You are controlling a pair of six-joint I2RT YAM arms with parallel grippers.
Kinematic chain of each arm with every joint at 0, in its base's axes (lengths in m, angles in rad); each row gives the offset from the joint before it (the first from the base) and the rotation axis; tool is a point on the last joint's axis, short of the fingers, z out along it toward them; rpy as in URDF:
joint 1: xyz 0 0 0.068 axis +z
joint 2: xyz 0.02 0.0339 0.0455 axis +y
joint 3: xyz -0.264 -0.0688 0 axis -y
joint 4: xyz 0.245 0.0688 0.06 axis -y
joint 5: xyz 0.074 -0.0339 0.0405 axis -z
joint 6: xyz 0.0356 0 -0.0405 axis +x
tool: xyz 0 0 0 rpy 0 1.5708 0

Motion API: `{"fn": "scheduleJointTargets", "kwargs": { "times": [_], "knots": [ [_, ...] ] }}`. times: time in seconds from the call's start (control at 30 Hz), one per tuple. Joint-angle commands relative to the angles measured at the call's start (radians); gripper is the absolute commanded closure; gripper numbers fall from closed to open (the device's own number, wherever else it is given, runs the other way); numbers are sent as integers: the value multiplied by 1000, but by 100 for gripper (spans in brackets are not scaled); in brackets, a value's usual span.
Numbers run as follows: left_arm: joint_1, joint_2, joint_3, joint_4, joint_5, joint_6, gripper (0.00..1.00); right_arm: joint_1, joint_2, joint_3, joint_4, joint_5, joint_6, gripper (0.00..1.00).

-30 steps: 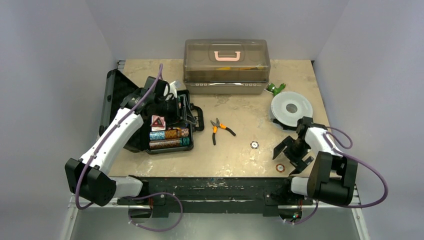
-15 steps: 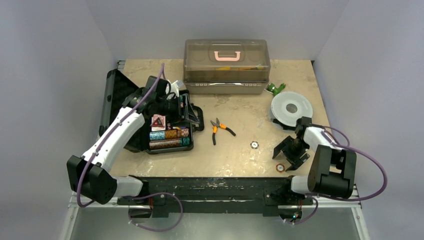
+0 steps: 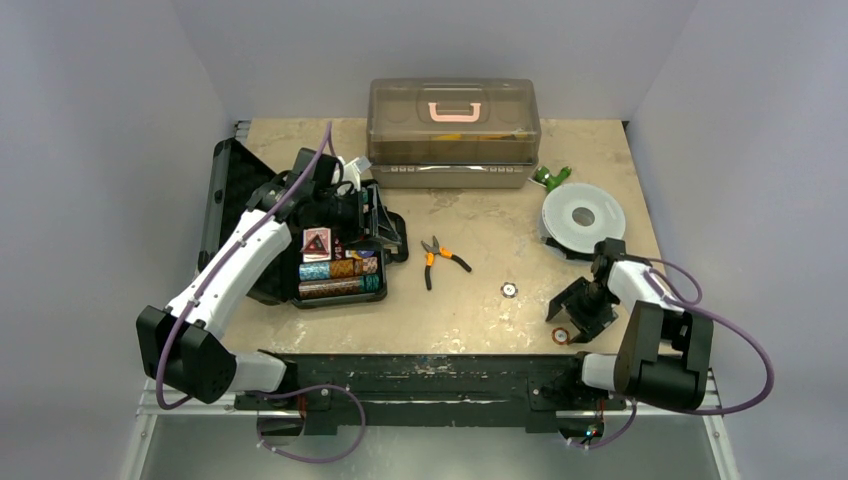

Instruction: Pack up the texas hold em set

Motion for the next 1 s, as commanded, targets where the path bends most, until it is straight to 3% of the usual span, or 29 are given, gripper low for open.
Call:
{"fn": "scheduleJointTargets", "kwargs": {
  "times": [0.0,0.27,0.5,0.67,0.8,0.97],
  "knots": [
    [10,-14,16,16,30,26,43,3,15,-63,144,-58,42,38],
    [13,12,53,5,49,26,43,60,63,-51,216,-120,100,48],
    [12,20,62,-8,54,16,43,282,195,56,313,-95,175,53],
    [12,6,30,-8,48,3,43,365,301,195,263,-49,109,56],
    [12,-11,21,-12,39,-1,43,365,240,215,195,-58,32,49],
    [13,-11,22,-2,38,-20,43,363,110,173,106,-22,16,28]
  ]
}}
